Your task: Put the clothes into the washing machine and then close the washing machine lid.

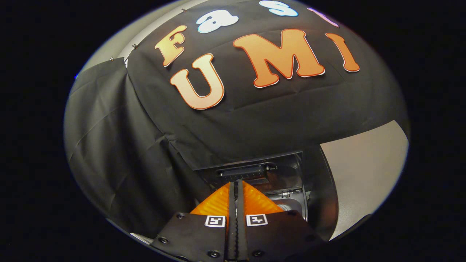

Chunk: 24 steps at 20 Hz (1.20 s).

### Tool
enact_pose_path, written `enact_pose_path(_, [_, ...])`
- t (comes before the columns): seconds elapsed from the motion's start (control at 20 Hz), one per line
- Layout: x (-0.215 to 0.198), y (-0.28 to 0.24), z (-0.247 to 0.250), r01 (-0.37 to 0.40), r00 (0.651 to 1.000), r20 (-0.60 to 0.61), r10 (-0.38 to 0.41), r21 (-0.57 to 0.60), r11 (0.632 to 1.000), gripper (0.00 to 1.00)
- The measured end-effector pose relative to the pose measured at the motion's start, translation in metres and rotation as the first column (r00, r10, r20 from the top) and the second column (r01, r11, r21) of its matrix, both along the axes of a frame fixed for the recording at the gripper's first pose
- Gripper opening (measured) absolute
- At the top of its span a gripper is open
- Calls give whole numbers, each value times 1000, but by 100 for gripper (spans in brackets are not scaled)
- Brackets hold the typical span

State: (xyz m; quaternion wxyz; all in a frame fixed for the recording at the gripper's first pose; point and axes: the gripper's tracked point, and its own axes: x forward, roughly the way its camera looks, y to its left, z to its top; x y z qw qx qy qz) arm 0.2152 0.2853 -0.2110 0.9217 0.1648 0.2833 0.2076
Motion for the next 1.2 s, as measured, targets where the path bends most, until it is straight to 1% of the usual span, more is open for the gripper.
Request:
enact_pose_path(0.35, [0, -3, 3, 20, 1000, 13, -20, -7, 1000, 8])
enact_pose_path(0.85, [-10, -21, 8, 60, 998, 22, -60, -24, 998, 8])
enact_pose_path(1.2, [1, -5, -1, 38, 999, 10, -37, -52, 998, 8])
